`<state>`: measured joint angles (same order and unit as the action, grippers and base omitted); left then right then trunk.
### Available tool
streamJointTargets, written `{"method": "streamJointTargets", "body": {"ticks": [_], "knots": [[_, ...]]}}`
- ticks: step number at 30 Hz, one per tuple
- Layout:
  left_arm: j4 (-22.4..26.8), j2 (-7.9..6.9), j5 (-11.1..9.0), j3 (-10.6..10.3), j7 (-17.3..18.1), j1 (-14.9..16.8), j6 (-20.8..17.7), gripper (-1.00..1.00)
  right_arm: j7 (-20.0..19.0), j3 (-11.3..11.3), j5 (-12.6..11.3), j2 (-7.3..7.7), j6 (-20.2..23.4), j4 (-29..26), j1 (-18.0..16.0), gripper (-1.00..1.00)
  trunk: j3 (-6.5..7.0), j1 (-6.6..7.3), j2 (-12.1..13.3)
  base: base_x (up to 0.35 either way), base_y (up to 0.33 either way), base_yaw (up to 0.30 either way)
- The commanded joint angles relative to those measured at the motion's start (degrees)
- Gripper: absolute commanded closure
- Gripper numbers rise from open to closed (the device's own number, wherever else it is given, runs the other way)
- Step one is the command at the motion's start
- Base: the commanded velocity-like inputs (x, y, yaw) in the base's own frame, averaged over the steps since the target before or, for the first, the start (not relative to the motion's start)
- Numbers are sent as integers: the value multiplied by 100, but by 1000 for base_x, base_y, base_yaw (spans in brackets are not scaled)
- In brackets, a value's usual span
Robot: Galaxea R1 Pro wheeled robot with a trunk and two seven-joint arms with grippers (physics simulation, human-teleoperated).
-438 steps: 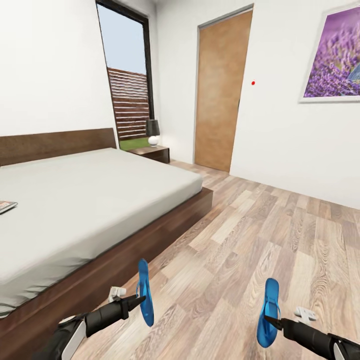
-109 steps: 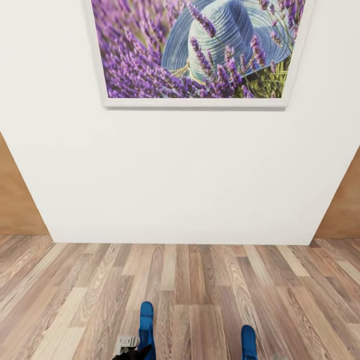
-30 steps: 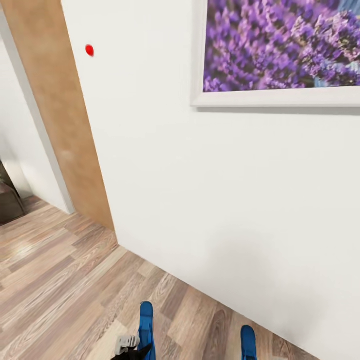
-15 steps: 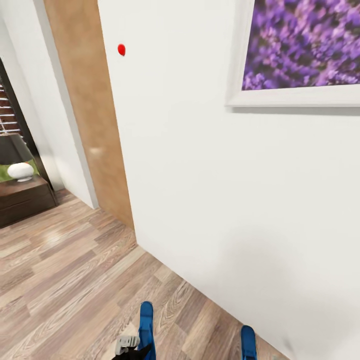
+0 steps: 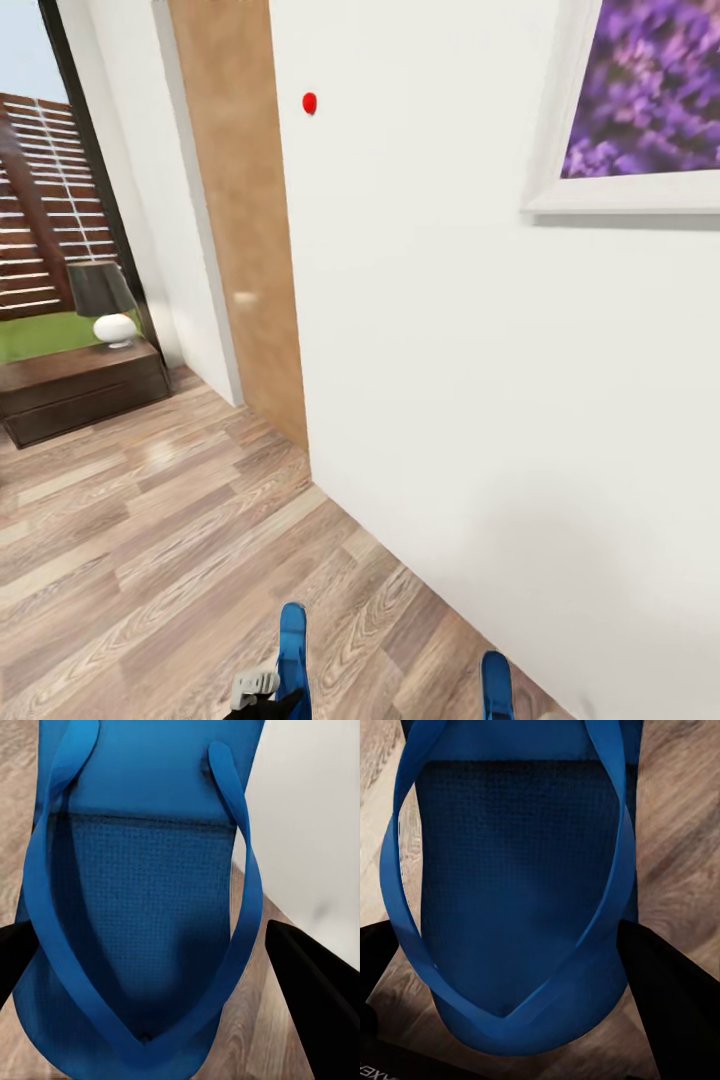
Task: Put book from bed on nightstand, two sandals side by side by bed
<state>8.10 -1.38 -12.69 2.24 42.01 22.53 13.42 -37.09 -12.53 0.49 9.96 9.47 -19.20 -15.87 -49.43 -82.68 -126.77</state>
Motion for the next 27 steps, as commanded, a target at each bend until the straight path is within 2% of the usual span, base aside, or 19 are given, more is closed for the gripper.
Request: {"method": "streamJointTargets", "body": {"ticks": [1, 11, 27], "knots": [[-10, 3, 3, 22, 27, 6, 15, 100, -35, -48, 3, -3, 55, -9, 0, 100, -6, 1, -2, 36, 0, 290], [-10, 4, 3, 22, 28, 4, 12, 100, -35, -48, 3, -3, 55, -8, -4, 100, -6, 1, -2, 224, 0, 290], [-10, 0, 3, 22, 29, 3, 14, 100, -35, -48, 3, -3, 55, -9, -4, 100, -6, 1, -2, 15, 0, 290]]}}
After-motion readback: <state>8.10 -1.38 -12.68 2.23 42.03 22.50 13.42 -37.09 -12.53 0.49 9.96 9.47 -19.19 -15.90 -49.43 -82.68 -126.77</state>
